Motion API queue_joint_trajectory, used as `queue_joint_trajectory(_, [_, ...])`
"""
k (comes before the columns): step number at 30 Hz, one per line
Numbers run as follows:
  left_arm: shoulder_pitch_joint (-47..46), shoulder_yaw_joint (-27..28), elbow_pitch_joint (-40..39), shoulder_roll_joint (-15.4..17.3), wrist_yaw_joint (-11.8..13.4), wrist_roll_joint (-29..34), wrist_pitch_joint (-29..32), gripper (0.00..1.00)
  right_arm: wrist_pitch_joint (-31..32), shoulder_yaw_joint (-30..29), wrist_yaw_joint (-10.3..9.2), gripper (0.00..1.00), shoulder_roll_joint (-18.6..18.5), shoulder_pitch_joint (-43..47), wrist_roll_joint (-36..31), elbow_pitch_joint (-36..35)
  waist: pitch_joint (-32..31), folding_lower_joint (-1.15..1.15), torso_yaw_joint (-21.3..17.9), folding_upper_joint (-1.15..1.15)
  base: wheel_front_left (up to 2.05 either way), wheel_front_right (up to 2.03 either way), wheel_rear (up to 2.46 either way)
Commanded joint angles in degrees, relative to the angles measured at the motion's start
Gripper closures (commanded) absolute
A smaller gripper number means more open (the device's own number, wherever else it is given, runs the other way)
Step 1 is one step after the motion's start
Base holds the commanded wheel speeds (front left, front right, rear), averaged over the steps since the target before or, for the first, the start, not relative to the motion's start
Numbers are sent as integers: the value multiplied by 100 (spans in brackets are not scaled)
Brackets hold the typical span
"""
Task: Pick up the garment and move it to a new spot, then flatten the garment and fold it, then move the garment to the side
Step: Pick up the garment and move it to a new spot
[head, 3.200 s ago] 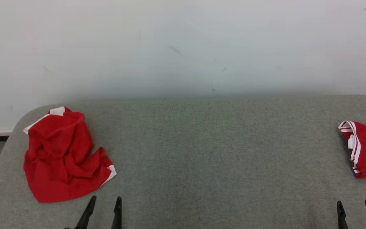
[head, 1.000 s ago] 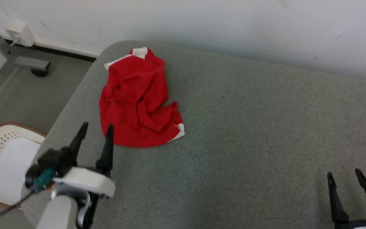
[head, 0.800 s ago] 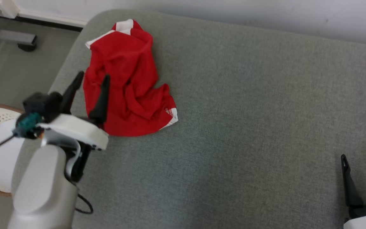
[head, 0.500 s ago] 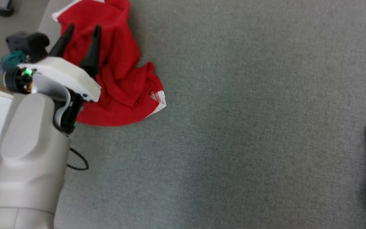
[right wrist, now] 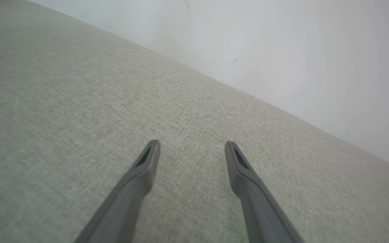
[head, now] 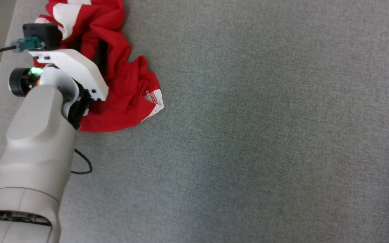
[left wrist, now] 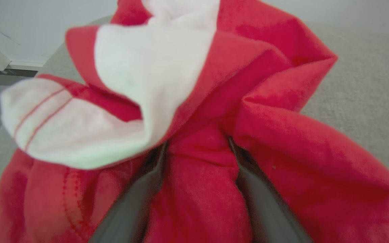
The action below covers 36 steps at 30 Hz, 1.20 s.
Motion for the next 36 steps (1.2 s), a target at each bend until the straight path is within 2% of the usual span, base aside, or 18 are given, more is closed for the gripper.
queue_joint_trajectory(1, [231, -109, 246, -100, 2, 98, 139, 100, 92, -46, -26, 0, 12, 208, 43, 235, -87, -1, 4, 0, 0, 0, 0])
queue_joint_trajectory(6, [380, -297, 321, -119, -49, -21, -297, 100, -81, 106, -21, 0, 216, 237, 44, 431, -556, -1, -11, 0, 0, 0, 0])
queue_joint_trajectory(12, [615, -751, -27, -107, -50, -180, -858, 100, -365, 375, -20, 0, 546, 228, 49, 912, -1304, -1, -130, 0, 0, 0, 0])
queue_joint_trajectory(20, [1042, -1358, -698, -60, -51, -517, -1132, 100, -661, 659, -20, 0, 1041, 368, 62, 1605, -2245, -1, -479, 0, 0, 0, 0])
queue_joint_trajectory(21, [1184, -1471, -927, -66, -51, -590, -1185, 100, -724, 700, -20, 0, 1168, 450, 74, 1764, -2508, -1, -602, 0, 0, 0, 0])
queue_joint_trajectory(28, [1643, -1779, -1817, -166, -52, -890, -1043, 100, -805, 758, -20, 0, 1417, 653, 79, 2056, -3078, -1, -984, 0, 0, 0, 0])
queue_joint_trajectory(36, [2398, -2166, -3824, -327, -52, -1616, -237, 100, -810, 817, -20, 0, 1522, 840, 89, 2094, -3392, -1, -1485, 0, 0, 0, 0])
